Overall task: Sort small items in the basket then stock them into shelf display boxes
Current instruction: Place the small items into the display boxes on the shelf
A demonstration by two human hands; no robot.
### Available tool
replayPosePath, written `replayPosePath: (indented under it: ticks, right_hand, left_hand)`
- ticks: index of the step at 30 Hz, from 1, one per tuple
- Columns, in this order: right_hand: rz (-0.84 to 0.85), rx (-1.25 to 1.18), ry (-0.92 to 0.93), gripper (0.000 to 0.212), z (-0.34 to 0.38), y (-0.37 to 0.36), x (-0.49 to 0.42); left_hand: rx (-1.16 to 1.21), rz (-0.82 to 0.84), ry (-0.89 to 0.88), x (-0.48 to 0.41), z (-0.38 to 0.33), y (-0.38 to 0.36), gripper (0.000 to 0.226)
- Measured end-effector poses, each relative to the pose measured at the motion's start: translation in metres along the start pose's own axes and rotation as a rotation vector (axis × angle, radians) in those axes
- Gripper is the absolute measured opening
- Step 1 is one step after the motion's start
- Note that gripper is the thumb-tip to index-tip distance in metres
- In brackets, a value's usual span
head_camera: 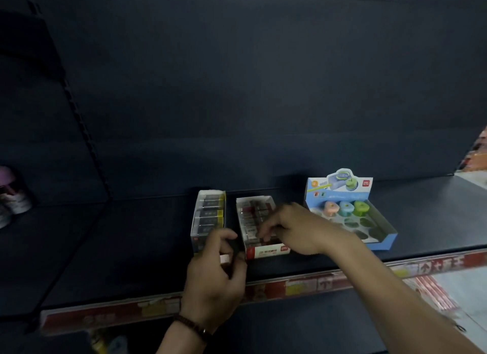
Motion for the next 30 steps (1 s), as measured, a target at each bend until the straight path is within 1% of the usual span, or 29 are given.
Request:
replayPosePath:
  ticks: [1,2,4,7,8,10,11,13,16,19,21,23,26,30]
  right_hand:
    - [-0.101,-0.058,-0.005,0.041,-0.001,0.006,0.006]
    - [-0.203,-0.111,-0.003,0.042,-0.003,0.011,0.012]
    - [-0.351,-0.188,0.013,0.044,-0.004,0.017,0.024]
    - [-0.435,-0.301,0.077,0.044,0.003,0.014,0.036]
    - [-0.463,-0.355,0.096,0.042,0.006,0.013,0.04]
    - [-0.527,-0.452,0.121,0.036,0.008,0.012,0.049]
    - [-0.547,-0.491,0.123,0.033,0.008,0.01,0.053]
    - [-0.551,-0.55,0.102,0.026,0.005,0.005,0.058]
    - [-0.549,-0.592,0.061,0.021,0.004,-0.003,0.063]
    - [-0.597,-0.65,0.06,0.021,0.008,-0.005,0.065]
    - [-0.65,-0.693,0.087,0.021,0.01,-0.002,0.066]
    - [-0.665,-0.717,0.109,0.02,0.011,0.001,0.064]
    - [-0.626,-0.733,0.109,0.02,0.011,0.002,0.063]
    - [-0.566,-0.653,0.131,0.026,0.009,0.004,0.062]
  left_hand:
    - [0.109,0.035,0.015,0.004,-0.006,0.001,0.042]
    - [0.187,0.08,0.033,0.007,-0.012,0.001,0.047]
    - [0.298,0.118,0.095,0.007,-0.018,-0.003,0.044]
    - [0.49,0.126,0.197,0.001,-0.017,-0.01,0.027]
    - [0.518,0.127,0.21,-0.002,-0.017,-0.011,0.025]
    - [0.541,0.109,0.215,-0.006,-0.017,-0.01,0.025]
    - [0.589,0.084,0.248,-0.007,-0.016,-0.01,0.026]
    - [0.656,0.059,0.313,-0.009,-0.011,-0.012,0.025]
    - [0.636,0.069,0.334,-0.014,-0.008,-0.018,0.023]
    - [0.779,0.077,0.387,-0.017,-0.01,-0.026,0.022]
    - [0.803,0.105,0.372,-0.019,-0.015,-0.031,0.021]
    - [0.814,0.133,0.363,-0.02,-0.018,-0.036,0.02]
    - [0.832,0.154,0.365,-0.024,-0.022,-0.039,0.019]
    - [0.82,0.149,0.357,-0.029,-0.019,-0.037,0.019]
Point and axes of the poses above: each hand's wrist, its own x-axis away from the middle knuckle, its own y-axis out of the back of the hand, z = x × y, the point moved 6 cm from there along -x, towards the middle knuckle, and after that the axes turned 2 degrees about -x, right-handed, at the moved point
